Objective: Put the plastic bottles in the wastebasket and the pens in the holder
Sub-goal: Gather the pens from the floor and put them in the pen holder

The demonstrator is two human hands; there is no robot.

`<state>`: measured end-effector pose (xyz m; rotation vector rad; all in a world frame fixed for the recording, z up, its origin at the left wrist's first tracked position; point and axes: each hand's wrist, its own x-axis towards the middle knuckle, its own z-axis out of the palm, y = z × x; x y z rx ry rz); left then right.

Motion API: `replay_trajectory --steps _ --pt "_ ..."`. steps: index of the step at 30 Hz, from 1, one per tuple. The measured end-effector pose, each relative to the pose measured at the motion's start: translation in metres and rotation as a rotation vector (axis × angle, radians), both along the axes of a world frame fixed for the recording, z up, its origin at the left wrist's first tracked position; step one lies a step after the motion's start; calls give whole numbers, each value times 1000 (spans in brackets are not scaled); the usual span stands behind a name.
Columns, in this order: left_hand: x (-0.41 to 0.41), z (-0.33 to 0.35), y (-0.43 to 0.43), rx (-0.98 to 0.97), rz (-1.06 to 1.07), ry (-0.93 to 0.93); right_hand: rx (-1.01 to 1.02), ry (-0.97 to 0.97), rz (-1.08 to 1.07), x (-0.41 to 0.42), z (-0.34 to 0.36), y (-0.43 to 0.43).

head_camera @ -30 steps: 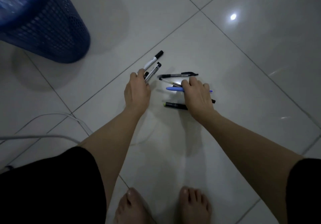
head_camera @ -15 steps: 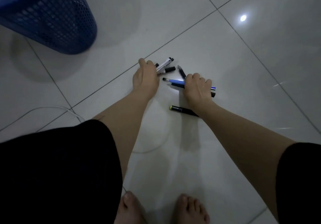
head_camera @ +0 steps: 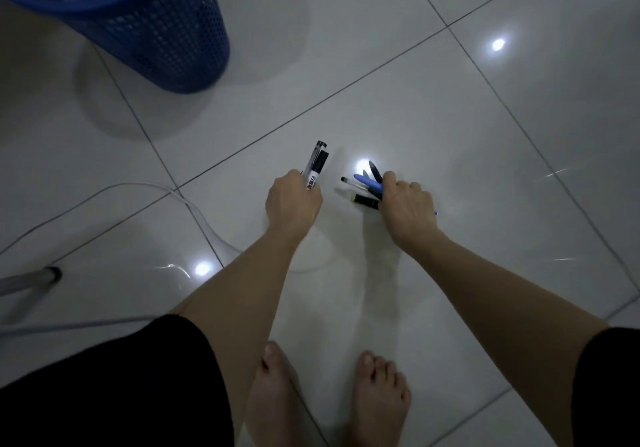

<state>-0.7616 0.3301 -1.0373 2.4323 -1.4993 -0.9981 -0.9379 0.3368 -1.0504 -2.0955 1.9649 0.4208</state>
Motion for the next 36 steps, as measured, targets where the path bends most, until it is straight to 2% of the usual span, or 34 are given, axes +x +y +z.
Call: replay_trajectory --steps 10,15,21,28,36 --pt "25 1 50 4 74 78 247 -223 -168 22 -1 42" --pt "31 30 70 52 248 205 374 -519 -383 57 32 52" --pt "54 99 90 113 544 314 594 -841 -552 114 112 43" --pt "97 193 95 31 692 339 604 -869 -339 177 214 33" --pt "145 321 87 -106 948 405 643 -974 -249 237 350 26"
